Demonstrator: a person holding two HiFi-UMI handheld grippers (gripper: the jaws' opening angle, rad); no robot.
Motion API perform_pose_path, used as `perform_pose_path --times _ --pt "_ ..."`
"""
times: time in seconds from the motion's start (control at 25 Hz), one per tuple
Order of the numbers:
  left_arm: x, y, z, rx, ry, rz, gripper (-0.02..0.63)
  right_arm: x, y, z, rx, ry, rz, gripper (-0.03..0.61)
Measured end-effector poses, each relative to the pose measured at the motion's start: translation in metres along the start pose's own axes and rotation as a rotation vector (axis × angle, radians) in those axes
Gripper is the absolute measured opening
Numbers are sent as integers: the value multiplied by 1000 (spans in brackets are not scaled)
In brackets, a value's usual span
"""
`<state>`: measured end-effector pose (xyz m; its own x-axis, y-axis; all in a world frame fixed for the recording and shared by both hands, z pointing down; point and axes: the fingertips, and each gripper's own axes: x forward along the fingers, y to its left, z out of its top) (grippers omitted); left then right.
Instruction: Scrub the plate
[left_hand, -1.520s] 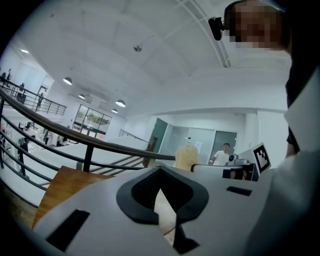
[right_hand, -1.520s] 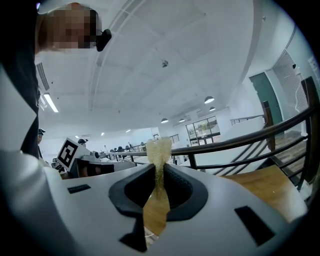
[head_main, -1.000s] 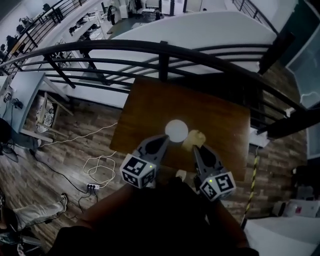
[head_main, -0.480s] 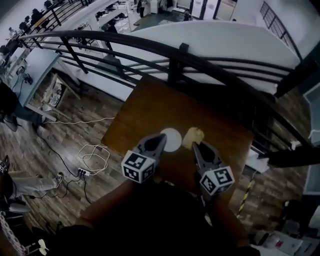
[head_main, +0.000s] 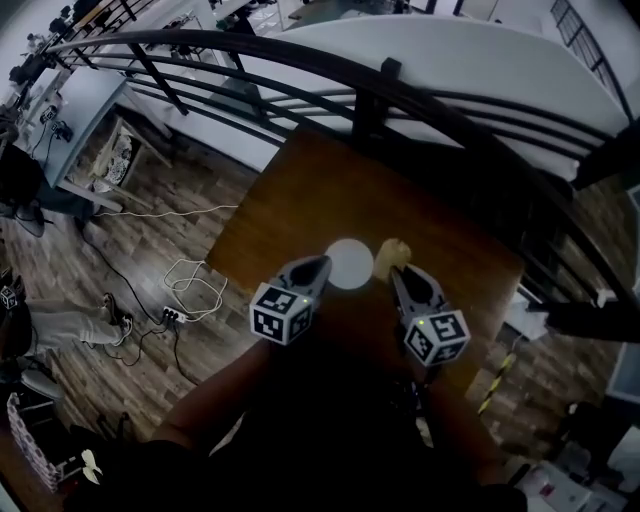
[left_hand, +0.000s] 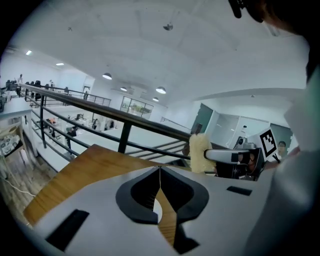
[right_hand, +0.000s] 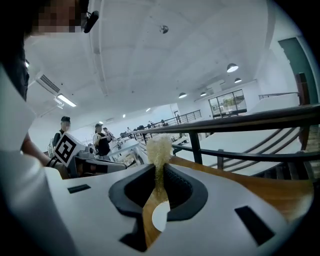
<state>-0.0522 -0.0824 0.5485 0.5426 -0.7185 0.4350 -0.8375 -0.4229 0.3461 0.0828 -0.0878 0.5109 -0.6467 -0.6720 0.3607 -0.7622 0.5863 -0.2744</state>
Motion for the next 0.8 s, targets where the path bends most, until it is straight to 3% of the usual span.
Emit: perform_pose_path --times 0.8 --pt "88 85 -117 -111 361 -39 75 91 -51 -127 116 280 -116 57"
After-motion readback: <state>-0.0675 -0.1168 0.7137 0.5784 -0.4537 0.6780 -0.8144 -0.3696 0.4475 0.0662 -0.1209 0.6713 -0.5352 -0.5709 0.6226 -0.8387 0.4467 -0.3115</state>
